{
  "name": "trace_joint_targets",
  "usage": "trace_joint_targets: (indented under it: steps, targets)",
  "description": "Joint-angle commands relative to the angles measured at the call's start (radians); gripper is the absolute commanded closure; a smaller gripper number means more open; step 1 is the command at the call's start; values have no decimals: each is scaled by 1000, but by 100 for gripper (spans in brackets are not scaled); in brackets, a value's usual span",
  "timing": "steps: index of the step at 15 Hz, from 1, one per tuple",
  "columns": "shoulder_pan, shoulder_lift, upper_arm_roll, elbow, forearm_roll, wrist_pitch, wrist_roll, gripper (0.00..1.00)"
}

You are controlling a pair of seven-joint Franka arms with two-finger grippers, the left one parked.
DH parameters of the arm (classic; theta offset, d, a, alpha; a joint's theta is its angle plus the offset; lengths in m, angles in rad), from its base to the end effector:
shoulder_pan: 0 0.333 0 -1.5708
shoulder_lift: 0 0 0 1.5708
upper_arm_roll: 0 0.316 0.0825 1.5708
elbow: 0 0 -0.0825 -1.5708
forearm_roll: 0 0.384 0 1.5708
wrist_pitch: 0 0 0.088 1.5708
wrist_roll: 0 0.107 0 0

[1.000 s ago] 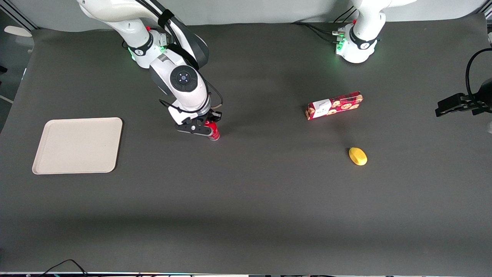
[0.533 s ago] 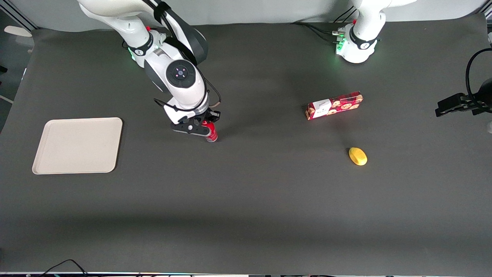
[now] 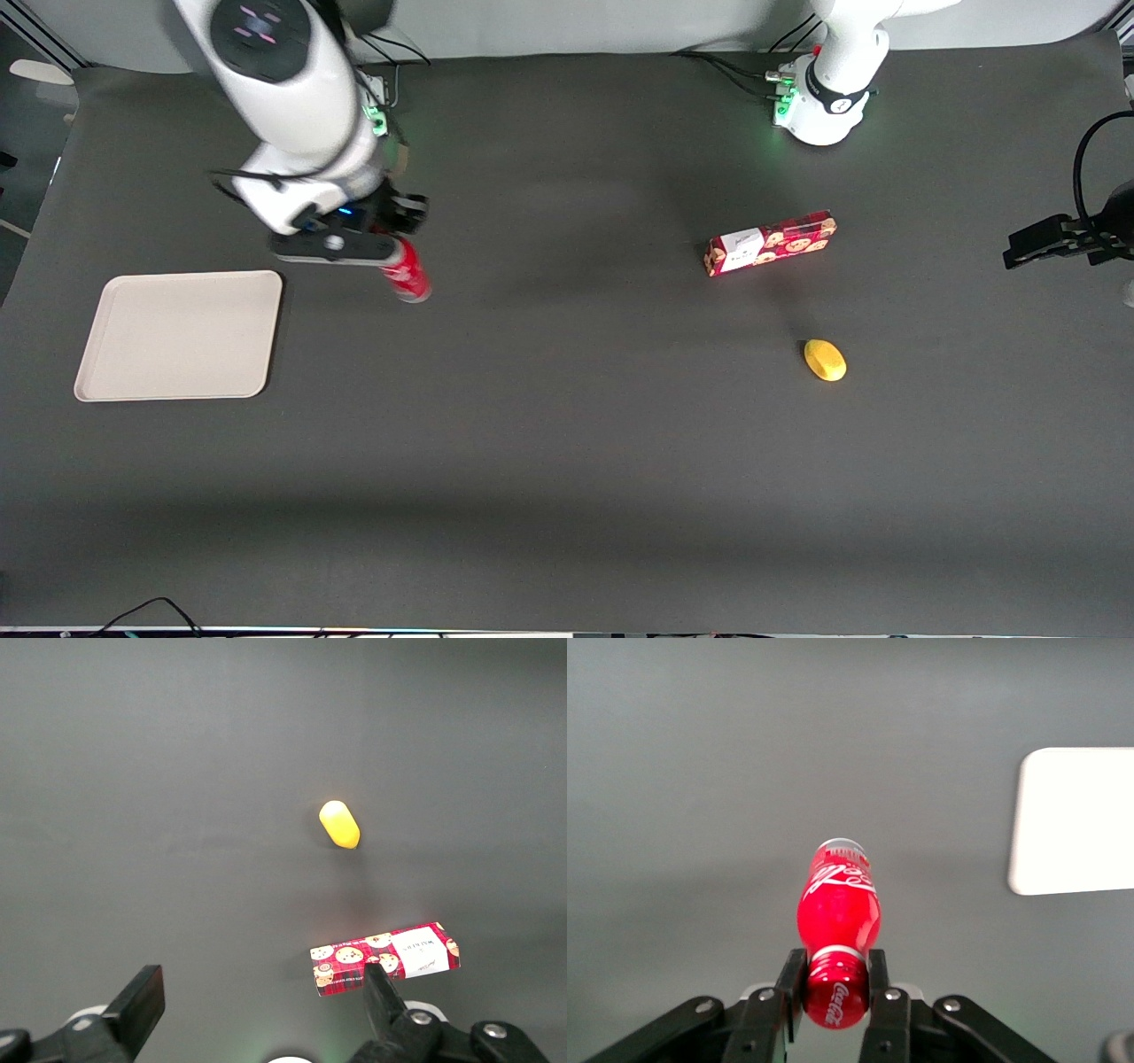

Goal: Place coke bottle on tray
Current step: 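Lift the bottle and carry it toward the white tray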

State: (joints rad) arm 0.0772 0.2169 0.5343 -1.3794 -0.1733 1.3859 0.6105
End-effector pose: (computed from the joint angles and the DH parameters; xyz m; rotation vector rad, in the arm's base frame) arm 0.5152 0.2936 0.5890 2.9818 -0.0235 -0.1685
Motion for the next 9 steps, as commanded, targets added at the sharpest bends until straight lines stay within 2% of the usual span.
trace_joint_targets:
  steps: [1,5,7,9]
  targets:
    - [-5,-124,-204,60,23,-163,-326,100]
    - [-4,-214,-567,-7,104,-202,-640,100]
    - [-4,-209,-712,-41,104,-174,-759,100]
    - [-2,-203,-844,-120,89,-80,-872,100]
